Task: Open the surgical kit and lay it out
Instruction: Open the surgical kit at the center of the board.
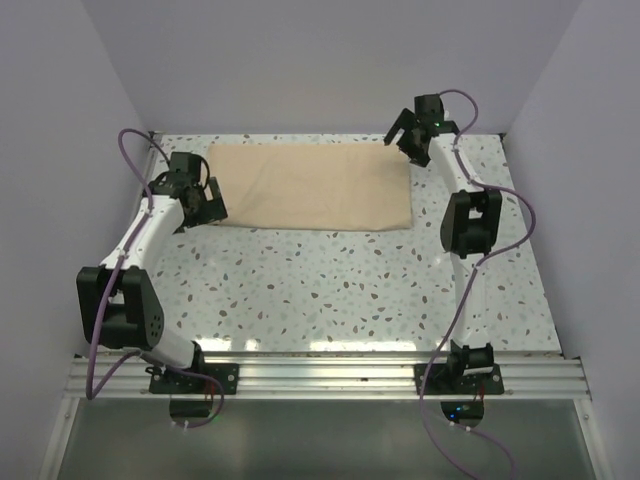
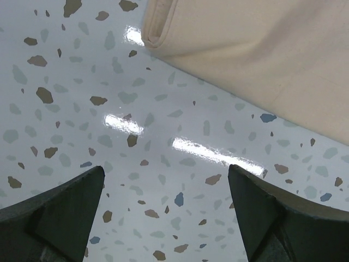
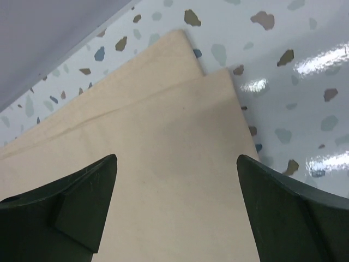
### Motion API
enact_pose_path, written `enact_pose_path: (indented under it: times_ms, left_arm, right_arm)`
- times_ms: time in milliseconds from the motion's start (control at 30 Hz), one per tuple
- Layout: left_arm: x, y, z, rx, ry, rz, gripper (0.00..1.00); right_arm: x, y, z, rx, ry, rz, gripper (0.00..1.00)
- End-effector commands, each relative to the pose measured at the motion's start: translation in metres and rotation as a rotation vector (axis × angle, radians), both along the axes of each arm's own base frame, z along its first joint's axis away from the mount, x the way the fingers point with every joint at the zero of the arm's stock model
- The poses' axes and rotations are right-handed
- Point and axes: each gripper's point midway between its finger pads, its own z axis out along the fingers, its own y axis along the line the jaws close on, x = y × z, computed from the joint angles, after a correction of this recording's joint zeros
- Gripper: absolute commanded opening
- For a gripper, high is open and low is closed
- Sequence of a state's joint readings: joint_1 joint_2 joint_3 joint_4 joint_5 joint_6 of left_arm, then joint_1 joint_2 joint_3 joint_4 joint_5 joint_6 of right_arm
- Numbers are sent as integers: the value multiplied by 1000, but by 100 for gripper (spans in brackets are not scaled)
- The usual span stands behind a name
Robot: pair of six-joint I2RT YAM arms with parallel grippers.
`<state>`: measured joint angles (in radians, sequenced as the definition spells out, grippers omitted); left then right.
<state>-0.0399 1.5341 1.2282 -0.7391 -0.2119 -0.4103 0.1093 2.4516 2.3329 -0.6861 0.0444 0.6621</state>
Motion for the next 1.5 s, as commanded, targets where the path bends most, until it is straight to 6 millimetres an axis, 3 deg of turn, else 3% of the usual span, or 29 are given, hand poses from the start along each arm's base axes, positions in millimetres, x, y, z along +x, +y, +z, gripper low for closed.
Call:
enact_pose_path:
  times_ms: [0,200,333,433,633,767,867,933,1000,1100,1133,1233,1333,1367,1467]
  left_arm:
    - [-11,-4,12,-39,-32,15,100]
    - [-18,-5,7,-50,-14,38,100]
    - [-18,-4,6,-50,-8,52,100]
    - [-18,-5,3,-52,3,58,100]
    - [-19,-4,0,-52,19,76,100]
    - [-24,-1,-2,-41,25,87,100]
    - [-29,-1,-3,-39,27,93,100]
    - [-32,0,-3,-37,29,96,100]
    - [-35,1,-3,-31,31,98,100]
    - [-39,3,0,-20,26,97,100]
    - [-42,4,3,-18,22,98,100]
    - [-46,5,8,-10,11,92,100]
    - [-52,9,16,9,-8,87,100]
    - [-53,10,17,15,-12,85,100]
    - [-54,12,30,30,-55,69,100]
  right_arm:
    - [31,-15,2,2,-80,-93,94]
    - [49,-44,-21,-53,-105,-203,86]
    - [59,-50,-28,-65,-122,-225,82]
    - [63,-48,-38,-51,-125,-229,78]
    - [62,-34,-64,10,-88,-217,59]
    - [60,-29,-70,23,-74,-205,52]
    - [60,-26,-75,27,-68,-196,40]
    - [58,-25,-79,29,-57,-192,24]
    - [56,-23,-82,33,-47,-184,20]
    - [49,-23,-90,25,-16,-175,0]
    - [48,-24,-90,20,-14,-173,0]
    - [46,-27,-74,-1,-29,-154,0]
    - [47,-28,-41,-22,-85,-137,0]
    - [45,-26,-22,-13,-111,-124,0]
    - [36,-13,10,22,-142,-75,0]
